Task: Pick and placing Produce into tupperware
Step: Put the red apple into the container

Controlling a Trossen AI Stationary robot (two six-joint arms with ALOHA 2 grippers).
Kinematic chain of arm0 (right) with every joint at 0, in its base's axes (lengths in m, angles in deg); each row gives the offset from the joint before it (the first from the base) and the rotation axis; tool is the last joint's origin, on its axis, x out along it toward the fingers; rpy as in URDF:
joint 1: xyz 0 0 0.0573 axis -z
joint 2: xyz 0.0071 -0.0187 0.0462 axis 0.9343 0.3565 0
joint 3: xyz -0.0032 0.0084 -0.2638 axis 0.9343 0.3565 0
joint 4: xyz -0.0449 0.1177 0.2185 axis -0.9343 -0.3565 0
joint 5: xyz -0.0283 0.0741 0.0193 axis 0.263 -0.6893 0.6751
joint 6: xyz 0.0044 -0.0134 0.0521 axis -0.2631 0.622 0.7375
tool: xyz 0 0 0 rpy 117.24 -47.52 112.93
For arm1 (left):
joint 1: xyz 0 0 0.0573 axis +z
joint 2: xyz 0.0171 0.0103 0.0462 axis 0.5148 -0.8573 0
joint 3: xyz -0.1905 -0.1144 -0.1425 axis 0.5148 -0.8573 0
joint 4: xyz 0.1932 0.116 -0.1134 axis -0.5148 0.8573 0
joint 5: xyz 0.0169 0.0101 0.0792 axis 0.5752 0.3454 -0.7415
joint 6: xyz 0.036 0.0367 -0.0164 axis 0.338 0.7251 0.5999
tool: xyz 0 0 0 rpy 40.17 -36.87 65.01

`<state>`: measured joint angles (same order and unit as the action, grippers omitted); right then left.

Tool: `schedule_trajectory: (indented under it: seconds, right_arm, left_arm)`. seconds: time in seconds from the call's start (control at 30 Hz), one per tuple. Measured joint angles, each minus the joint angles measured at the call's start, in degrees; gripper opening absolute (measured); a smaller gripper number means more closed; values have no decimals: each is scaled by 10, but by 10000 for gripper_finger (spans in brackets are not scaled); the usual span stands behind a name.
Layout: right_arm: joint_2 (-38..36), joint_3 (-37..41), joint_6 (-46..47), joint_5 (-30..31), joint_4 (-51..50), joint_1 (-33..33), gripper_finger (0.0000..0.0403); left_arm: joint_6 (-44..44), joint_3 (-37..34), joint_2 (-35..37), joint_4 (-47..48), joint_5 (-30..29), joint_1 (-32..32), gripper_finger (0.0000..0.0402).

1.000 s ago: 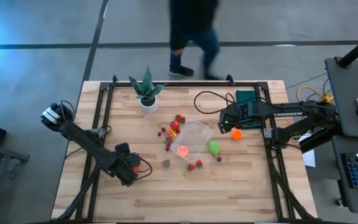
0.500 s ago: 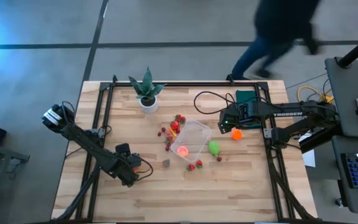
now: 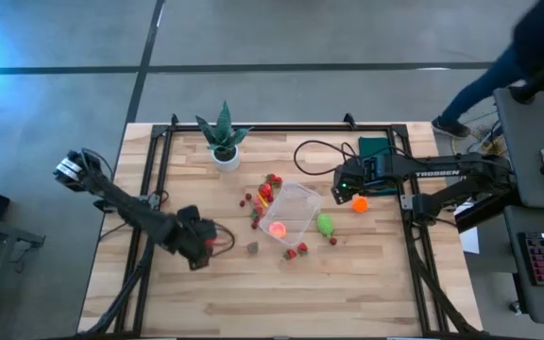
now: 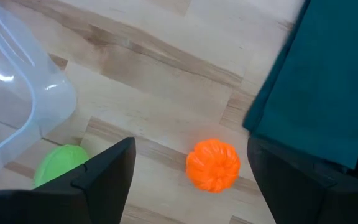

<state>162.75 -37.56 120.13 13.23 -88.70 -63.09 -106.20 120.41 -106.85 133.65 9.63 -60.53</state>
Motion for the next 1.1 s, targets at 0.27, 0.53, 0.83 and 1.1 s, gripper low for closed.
schedule_trajectory:
  seconds: [0.27, 0.53, 0.83, 1.1]
  right_arm:
    - [-7, 0, -9, 5, -3, 0, 298]
    - [-50, 0, 39, 65, -30, 23, 301]
    - [-137, 0, 14, 71, -91, 59, 301]
    - [-200, 19, 11, 69, -105, 60, 302]
  left_arm:
    - [223, 21, 95, -164, 38, 175, 263]
    - [341, 38, -23, -375, 202, 302, 265]
    - [398, 176, -213, -397, 318, 319, 265]
    - [372, 254, -266, -351, 331, 331, 266]
